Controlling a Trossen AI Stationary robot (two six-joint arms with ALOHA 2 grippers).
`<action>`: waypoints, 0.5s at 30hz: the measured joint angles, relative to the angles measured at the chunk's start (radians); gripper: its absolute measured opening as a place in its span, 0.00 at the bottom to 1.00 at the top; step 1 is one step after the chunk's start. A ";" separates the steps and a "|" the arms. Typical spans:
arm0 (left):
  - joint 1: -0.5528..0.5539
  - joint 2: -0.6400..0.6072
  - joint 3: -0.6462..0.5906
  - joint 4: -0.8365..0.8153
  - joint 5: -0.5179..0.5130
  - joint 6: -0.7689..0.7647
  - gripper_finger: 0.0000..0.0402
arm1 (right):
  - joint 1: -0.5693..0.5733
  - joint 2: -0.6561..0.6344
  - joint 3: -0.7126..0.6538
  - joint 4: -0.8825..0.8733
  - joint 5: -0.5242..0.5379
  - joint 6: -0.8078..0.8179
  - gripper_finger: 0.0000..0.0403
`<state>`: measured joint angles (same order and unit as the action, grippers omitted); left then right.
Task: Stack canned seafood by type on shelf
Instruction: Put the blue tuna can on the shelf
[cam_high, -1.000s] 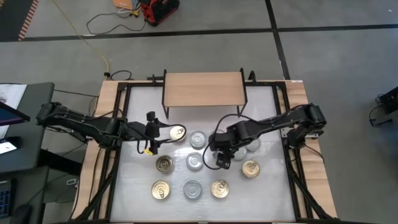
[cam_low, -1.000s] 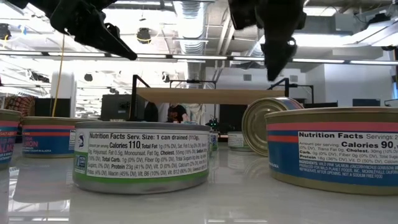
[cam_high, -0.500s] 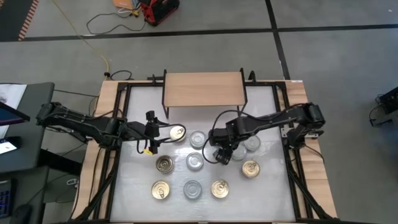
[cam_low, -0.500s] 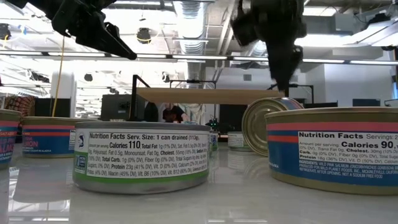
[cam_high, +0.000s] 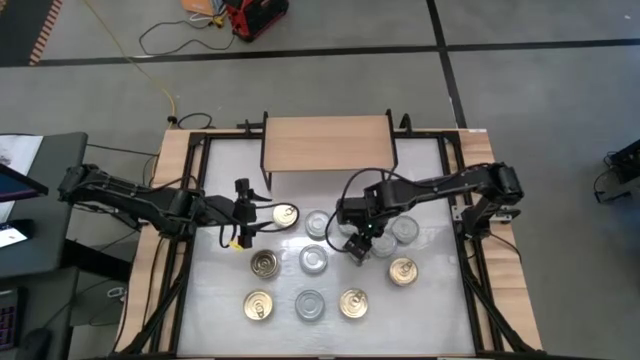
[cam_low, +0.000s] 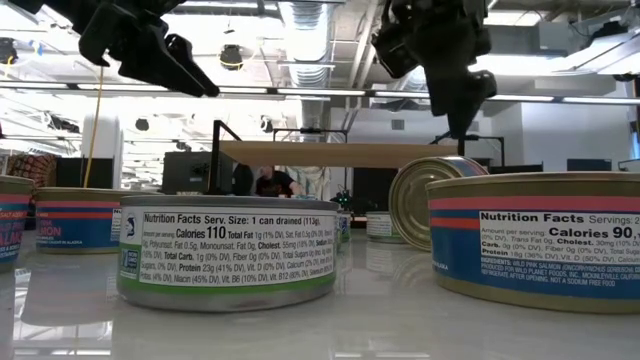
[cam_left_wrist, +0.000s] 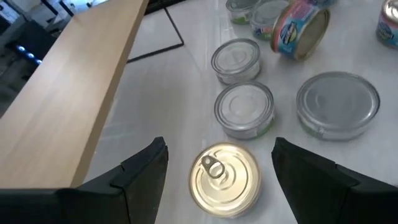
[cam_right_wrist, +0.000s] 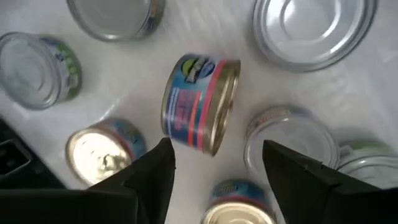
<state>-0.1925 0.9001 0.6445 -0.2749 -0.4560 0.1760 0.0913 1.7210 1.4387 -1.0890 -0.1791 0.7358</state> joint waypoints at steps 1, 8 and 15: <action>0.000 0.000 0.000 0.001 0.000 0.000 0.69 | -0.003 0.000 0.000 -0.001 -0.008 -0.012 0.66; 0.000 0.000 0.000 0.001 0.000 -0.003 0.69 | 0.000 0.000 0.000 0.016 -0.011 -0.029 0.66; 0.000 0.000 0.000 -0.004 0.001 -0.009 0.69 | 0.000 0.000 0.000 0.014 0.005 -0.029 0.85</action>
<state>-0.1925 0.9001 0.6445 -0.2790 -0.4553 0.1666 0.0910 1.7214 1.4387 -1.0748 -0.1746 0.7071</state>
